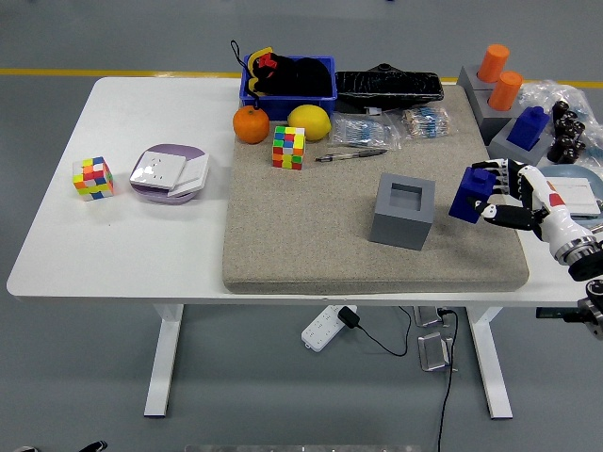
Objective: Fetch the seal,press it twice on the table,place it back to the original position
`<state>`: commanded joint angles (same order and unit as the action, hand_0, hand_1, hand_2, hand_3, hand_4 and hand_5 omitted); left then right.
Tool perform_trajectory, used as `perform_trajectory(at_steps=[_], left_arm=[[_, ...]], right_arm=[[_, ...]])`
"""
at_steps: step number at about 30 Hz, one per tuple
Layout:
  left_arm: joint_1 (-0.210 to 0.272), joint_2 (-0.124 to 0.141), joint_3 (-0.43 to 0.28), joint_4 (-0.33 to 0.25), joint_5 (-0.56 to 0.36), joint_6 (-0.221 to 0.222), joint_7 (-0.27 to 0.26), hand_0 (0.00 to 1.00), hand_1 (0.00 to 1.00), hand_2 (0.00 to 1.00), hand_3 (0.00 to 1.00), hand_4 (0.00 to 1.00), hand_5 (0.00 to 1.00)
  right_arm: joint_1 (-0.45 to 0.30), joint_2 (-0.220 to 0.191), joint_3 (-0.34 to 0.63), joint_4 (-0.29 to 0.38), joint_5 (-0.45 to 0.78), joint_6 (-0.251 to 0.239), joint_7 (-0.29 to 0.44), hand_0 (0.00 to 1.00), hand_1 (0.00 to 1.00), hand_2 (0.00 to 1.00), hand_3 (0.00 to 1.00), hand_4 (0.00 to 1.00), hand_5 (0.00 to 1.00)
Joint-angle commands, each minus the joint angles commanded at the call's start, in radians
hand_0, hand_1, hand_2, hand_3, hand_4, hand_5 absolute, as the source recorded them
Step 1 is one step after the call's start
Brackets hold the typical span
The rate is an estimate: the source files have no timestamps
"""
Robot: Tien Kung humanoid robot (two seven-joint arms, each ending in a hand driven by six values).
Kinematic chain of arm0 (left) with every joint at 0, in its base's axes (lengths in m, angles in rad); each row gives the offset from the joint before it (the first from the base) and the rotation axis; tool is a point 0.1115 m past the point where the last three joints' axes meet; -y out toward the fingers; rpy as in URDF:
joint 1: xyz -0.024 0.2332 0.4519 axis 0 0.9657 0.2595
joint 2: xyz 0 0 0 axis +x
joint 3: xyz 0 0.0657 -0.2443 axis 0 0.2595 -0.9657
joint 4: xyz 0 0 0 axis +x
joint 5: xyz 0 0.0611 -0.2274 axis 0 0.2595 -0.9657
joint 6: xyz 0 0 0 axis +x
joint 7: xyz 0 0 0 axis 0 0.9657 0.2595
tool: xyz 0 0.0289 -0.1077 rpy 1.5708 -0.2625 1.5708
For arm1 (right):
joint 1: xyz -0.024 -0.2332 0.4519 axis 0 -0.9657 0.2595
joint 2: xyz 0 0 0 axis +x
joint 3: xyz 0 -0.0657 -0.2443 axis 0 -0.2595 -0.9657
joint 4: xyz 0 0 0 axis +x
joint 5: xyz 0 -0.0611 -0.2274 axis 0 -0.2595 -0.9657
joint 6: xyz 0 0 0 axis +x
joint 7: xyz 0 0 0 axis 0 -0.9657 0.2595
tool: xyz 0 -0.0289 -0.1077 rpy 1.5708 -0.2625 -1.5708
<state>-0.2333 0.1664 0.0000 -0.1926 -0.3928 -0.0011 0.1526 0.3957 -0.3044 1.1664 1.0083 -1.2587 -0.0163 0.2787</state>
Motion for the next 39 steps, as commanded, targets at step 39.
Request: perform_trajectory(at_steps=[39], left_arm=[[-0.001, 0.001, -0.002, -0.001, -0.001, -0.002, 0.001, 0.813, 0.79, 0.768, 0.803, 0.69, 0.431]], right_arm=[[0.154, 0.032, -0.249, -0.029, 0.074, 0.026, 0.002, 0.55, 0.396, 0.38, 0.382, 0.569, 0.002]])
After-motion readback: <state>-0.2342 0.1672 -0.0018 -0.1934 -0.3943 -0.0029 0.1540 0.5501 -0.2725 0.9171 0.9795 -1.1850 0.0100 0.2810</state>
